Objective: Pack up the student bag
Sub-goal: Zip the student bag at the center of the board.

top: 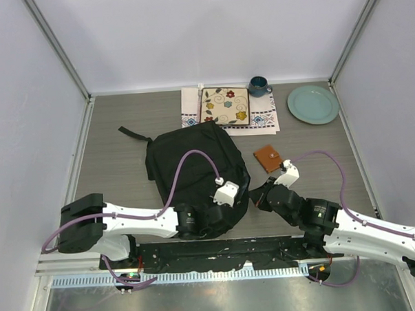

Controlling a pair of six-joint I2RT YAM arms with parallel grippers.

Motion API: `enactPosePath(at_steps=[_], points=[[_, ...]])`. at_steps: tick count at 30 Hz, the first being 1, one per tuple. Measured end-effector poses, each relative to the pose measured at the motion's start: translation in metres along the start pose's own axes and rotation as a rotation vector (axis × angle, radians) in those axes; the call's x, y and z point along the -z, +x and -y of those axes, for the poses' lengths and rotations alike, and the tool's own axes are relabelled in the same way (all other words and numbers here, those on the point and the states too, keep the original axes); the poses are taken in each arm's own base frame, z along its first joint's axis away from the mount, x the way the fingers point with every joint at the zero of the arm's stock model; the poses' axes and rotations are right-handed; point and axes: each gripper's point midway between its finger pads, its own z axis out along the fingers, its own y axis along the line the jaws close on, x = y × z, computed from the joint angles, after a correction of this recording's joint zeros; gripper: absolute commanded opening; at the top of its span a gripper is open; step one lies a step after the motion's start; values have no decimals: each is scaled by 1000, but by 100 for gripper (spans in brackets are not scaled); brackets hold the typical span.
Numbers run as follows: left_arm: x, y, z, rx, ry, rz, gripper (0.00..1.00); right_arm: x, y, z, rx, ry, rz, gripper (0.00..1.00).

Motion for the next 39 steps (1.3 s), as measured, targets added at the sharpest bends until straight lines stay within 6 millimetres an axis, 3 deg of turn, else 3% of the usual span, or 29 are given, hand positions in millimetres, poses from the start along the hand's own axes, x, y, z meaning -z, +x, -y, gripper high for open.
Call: enactPosePath(at_steps=[6,13,19,32,39], points=[[-2,4,1,32,9,-4,0,-1,0,2,5,10,2,0],[6,25,-8,74,49,-29,0,-10,0,13,38,82,16,0],[18,42,-19,121,81,-44,0,-19,-16,11,44,123,51,0],[33,53,-18,205,143,-4,0,-49,-41,19,23,175,38,0],[39,80,-10,166,161,-56,0,-68,-85,15,-21,183,126,0]])
